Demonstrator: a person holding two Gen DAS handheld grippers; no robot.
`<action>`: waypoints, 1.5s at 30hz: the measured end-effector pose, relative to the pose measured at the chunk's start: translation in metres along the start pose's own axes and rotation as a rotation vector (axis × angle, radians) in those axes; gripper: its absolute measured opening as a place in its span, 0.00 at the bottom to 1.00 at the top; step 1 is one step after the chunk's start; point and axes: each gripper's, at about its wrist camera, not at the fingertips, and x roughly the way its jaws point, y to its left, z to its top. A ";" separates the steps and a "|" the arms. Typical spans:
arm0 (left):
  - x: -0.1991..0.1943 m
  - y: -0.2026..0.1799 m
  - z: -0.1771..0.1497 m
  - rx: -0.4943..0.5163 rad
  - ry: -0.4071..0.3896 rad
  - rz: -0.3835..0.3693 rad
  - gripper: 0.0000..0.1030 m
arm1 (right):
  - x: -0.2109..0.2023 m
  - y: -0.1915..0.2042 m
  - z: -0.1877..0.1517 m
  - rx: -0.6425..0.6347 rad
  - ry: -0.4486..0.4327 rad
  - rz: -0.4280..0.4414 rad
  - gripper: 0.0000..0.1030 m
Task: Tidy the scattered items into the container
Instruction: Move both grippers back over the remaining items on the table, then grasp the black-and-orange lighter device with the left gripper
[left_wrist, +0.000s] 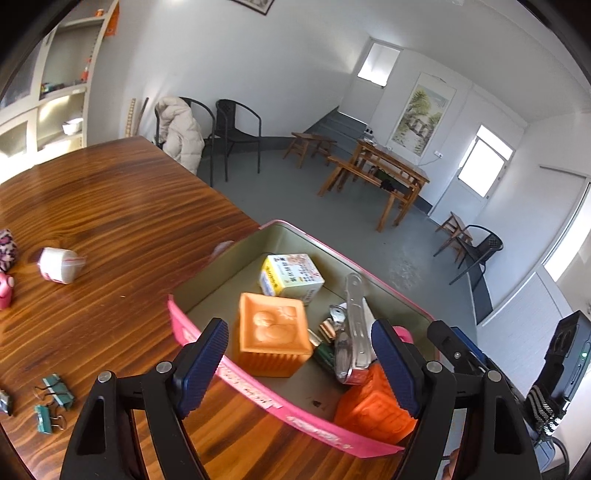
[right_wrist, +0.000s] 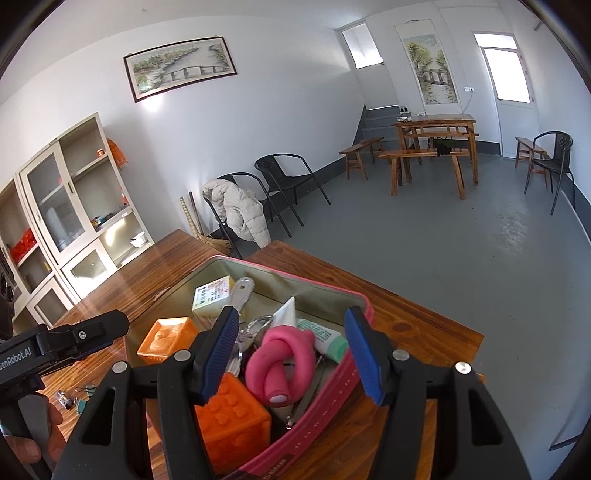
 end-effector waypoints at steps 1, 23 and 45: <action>-0.004 0.003 0.000 -0.001 -0.007 0.010 0.79 | -0.001 0.004 0.000 -0.007 -0.003 0.006 0.63; -0.116 0.187 -0.044 -0.156 -0.088 0.449 0.86 | -0.014 0.148 -0.059 -0.335 0.065 0.321 0.75; -0.095 0.242 -0.079 0.011 0.122 0.421 0.87 | 0.004 0.183 -0.092 -0.380 0.189 0.381 0.77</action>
